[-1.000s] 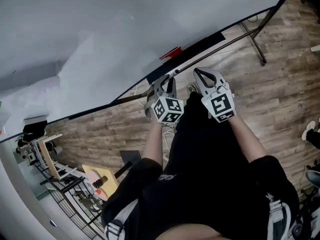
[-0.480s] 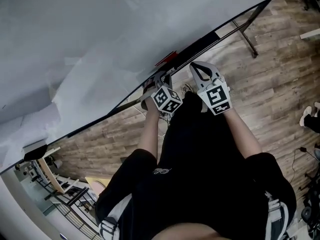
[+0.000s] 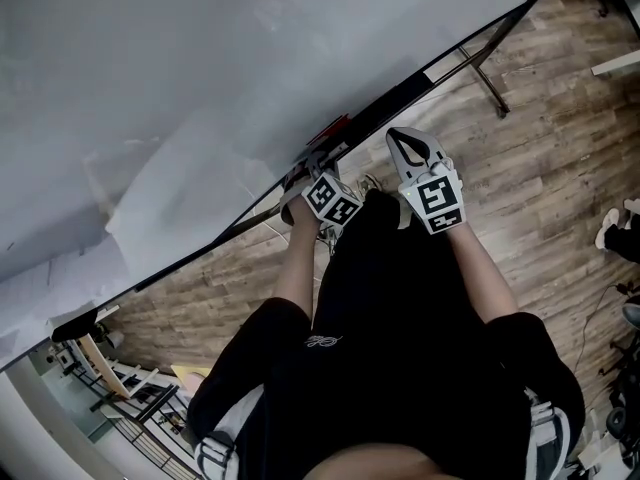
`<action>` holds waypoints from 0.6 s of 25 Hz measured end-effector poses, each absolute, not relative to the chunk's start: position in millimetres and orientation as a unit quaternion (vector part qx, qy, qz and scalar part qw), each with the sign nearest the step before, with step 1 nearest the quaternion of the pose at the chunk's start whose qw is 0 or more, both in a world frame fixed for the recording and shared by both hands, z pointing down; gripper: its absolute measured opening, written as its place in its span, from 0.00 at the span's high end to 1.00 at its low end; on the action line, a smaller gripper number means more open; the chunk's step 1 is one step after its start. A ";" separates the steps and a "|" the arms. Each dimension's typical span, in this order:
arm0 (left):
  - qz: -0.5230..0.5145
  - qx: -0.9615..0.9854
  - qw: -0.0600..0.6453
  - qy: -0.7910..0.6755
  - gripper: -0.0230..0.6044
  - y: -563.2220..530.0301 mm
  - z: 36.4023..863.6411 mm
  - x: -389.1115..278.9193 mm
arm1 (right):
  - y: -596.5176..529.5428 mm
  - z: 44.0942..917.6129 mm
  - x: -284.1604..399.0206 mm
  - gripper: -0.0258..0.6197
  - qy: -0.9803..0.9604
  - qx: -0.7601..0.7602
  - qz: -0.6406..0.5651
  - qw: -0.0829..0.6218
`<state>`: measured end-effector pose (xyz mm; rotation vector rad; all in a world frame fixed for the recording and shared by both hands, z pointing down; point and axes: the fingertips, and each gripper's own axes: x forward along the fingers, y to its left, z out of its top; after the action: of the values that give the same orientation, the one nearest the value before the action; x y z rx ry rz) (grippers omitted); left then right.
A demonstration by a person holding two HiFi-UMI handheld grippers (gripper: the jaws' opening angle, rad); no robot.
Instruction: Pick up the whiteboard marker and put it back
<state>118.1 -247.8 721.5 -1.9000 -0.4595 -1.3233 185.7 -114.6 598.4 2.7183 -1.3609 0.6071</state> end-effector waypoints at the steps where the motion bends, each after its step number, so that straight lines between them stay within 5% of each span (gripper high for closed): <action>1: -0.521 -0.744 0.379 -0.177 0.87 -248.6 721.9 118.8 | -113.9 598.3 186.0 0.96 -0.438 0.877 0.196 0.022; 15: -0.519 -0.754 0.371 -0.156 0.87 -244.5 722.1 124.4 | -104.4 596.6 184.6 0.96 -0.450 0.871 0.193 0.031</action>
<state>124.4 -244.5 722.1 -1.9334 -0.4006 -1.3320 184.6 -104.4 596.6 2.6847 -1.3853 0.5956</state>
